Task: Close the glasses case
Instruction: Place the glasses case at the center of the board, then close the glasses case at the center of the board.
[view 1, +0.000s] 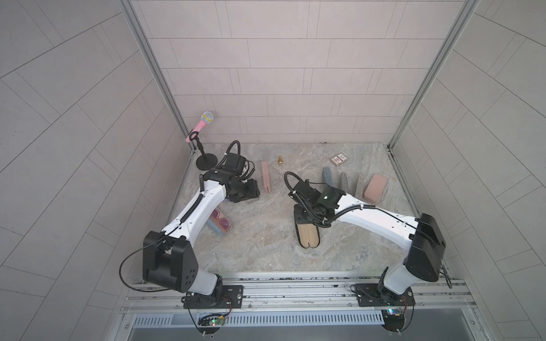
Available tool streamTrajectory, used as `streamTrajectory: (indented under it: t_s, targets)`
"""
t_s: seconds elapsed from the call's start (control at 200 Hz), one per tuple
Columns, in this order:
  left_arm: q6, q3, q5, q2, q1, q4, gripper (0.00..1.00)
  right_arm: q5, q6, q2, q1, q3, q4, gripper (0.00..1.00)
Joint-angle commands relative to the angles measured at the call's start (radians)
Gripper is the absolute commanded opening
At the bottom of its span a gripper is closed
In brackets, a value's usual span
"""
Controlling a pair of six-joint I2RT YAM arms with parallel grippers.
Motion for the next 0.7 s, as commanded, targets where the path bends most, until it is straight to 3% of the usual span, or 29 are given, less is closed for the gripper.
streamTrajectory:
  t_s: [0.0, 0.065, 0.265, 0.485, 0.696]
  targets:
    - [-0.05, -0.089, 0.019, -0.031, -0.012, 0.041, 0.18, 0.028, -0.028, -0.073, -0.069, -0.092, -0.046, 0.04]
    - [-0.062, -0.126, 0.021, -0.027, -0.022, 0.055, 0.0, 0.017, -0.046, -0.112, -0.113, -0.146, -0.032, 0.0]
    - [-0.112, -0.204, -0.015, 0.013, -0.134, 0.119, 0.0, -0.046, -0.103, -0.152, -0.211, -0.286, 0.01, 0.0]
    - [-0.181, -0.225, -0.052, 0.121, -0.269, 0.208, 0.0, -0.089, -0.111, -0.116, -0.213, -0.363, 0.076, 0.0]
    - [-0.212, -0.214, -0.056, 0.212, -0.342, 0.266, 0.0, -0.167, -0.106, -0.076, -0.212, -0.426, 0.169, 0.0]
